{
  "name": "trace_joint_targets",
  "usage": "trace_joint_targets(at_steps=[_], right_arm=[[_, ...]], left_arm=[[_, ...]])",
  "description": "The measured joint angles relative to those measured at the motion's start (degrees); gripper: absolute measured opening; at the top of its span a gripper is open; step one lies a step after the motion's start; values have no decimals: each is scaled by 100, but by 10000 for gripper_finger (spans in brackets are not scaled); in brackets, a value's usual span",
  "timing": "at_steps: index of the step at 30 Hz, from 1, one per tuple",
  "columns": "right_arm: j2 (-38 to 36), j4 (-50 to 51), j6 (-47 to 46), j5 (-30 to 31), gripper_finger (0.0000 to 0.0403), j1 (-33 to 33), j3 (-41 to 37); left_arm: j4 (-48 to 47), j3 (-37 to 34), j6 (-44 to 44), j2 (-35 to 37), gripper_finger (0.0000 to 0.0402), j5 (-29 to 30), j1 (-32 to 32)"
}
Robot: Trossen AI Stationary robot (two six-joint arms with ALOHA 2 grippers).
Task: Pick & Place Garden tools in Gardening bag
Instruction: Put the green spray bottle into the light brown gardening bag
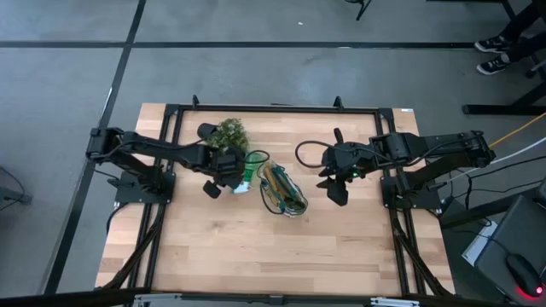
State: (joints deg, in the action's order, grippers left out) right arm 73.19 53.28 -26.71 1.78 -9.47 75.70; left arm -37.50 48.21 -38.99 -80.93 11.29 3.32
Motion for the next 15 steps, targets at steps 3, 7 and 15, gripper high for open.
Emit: trace_joint_targets(at_steps=[3,7,15], right_arm=[[0,0,-3,18,181,2,-1],[0,0,-3,16,181,2,-2],[0,2,-3,16,181,2,-2]], left_arm=[[46,0,3,-252,127,-4,60],[50,0,-56,-543,127,-33,60],[141,-4,-86,-999,127,-94,55]])
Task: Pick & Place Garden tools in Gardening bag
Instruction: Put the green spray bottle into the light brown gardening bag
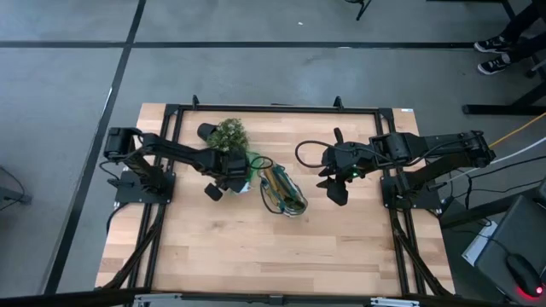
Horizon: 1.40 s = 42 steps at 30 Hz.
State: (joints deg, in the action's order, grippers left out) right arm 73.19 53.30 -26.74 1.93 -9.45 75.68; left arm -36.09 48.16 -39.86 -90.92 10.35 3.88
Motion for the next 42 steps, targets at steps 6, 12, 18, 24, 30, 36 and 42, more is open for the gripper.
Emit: trace_joint_targets(at_steps=[6,12,18,24,30,36,42], right_arm=[[2,23,0,0,181,0,-2],[2,24,0,0,181,0,-2],[2,26,3,0,181,0,-2],[2,26,20,-1,181,0,-2],[2,26,20,-2,181,-2,-2],[2,24,20,-1,181,-2,-2],[2,24,20,-2,181,-2,-2]], left_arm=[[120,13,10,-76,127,50,-112],[172,15,64,-76,107,184,-342],[165,17,546,-76,44,168,-620],[154,27,1348,41,31,262,-974],[155,359,1745,211,32,362,-1386],[-156,947,2661,367,32,657,-1635],[-742,1533,3543,560,32,655,-2025]])
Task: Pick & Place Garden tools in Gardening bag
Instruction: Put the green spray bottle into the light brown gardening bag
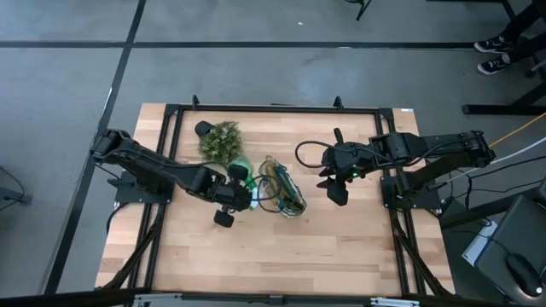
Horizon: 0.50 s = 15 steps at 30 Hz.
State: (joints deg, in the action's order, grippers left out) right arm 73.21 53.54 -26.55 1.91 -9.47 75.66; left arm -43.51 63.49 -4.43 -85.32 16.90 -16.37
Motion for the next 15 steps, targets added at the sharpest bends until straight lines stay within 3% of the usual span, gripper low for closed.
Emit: trace_joint_targets(at_steps=[10,15], right_arm=[[0,-2,0,0,181,0,0],[0,0,2,-2,181,-2,0]], left_arm=[[-437,628,1937,302,32,6,-411],[-835,740,2923,315,32,-628,-552]])
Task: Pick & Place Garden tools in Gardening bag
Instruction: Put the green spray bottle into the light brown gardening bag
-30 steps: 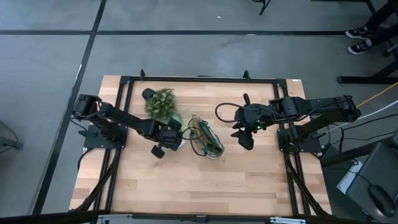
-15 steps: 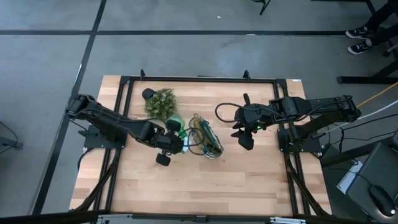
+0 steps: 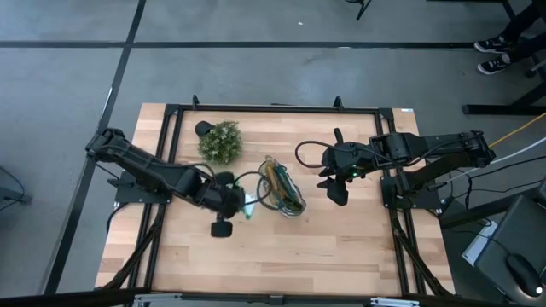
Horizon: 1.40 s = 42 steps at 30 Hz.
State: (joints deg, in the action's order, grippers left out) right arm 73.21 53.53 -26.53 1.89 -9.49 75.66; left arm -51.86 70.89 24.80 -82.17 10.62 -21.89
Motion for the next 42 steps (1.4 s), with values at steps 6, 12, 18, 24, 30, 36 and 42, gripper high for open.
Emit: trace_joint_targets(at_steps=[6,12,18,24,30,36,42], right_arm=[[0,11,0,0,181,0,0],[0,6,3,0,181,0,-17],[-2,-42,-109,-72,181,0,-311],[0,-118,-308,-266,181,-3,-520],[-7,-394,-306,-499,181,-14,-520],[-13,-649,-141,-804,181,-133,-379],[-34,-627,23,-853,181,-246,-42]], left_arm=[[-38,0,340,-2,32,-1109,-276],[324,0,802,-4,32,-1321,-370],[1874,0,806,-4,32,-1245,-341],[3206,0,524,-7,32,-857,-218],[4586,0,-306,-7,32,-514,26],[6056,-196,-837,-7,32,-469,327],[8309,-1032,-674,-70,32,-449,612]])
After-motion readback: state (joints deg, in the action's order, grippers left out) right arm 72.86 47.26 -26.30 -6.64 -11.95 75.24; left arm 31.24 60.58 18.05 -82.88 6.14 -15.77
